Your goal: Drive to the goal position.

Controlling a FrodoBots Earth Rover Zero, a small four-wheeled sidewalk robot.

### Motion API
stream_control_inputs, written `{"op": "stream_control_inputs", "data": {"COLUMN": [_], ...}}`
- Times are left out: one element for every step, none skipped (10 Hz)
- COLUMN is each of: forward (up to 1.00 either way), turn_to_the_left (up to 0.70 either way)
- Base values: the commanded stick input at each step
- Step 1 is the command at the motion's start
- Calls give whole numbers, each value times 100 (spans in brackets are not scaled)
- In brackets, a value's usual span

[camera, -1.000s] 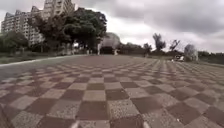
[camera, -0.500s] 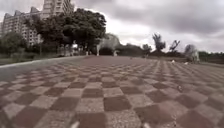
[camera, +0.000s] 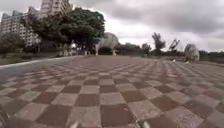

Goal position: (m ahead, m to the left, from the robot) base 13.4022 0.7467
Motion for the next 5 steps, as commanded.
{"op": "stream_control_inputs", "data": {"forward": [50, 50, 50, 50, 50], "turn_to_the_left": [0, 0, 0, 0, 0]}}
